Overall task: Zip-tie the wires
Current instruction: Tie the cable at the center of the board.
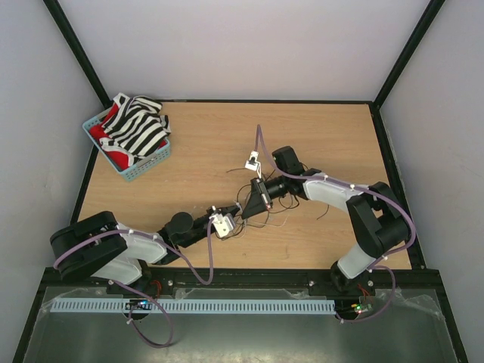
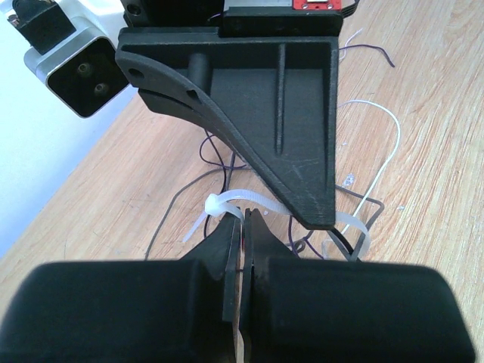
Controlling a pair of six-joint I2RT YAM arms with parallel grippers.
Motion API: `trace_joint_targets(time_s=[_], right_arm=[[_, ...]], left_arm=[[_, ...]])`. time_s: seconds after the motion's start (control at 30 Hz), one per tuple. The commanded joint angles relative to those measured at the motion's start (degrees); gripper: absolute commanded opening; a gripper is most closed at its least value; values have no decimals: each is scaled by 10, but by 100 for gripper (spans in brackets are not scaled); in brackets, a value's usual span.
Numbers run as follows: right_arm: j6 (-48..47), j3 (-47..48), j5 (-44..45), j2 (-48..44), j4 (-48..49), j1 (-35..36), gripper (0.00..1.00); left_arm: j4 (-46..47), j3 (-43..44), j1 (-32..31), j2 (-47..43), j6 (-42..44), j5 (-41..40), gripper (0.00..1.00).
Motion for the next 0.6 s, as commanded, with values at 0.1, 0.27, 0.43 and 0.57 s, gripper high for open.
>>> trace_joint_targets(time_s=[0.1,0.27,0.43,0.57], right_arm=[[0,37,14,17,6,-10,0],[-1,28,10,10,4,-10,0],[-8,2,14,-9,2,-10,3],[-22,-13,38,-33,2,-10,18]], left_arm=[[17,8,-7,11,2,31,0],[18,17,-6,26,-21,6,0],[17,28,0,26,-58,-25,0],[17,31,5,24,-76,-26,0]])
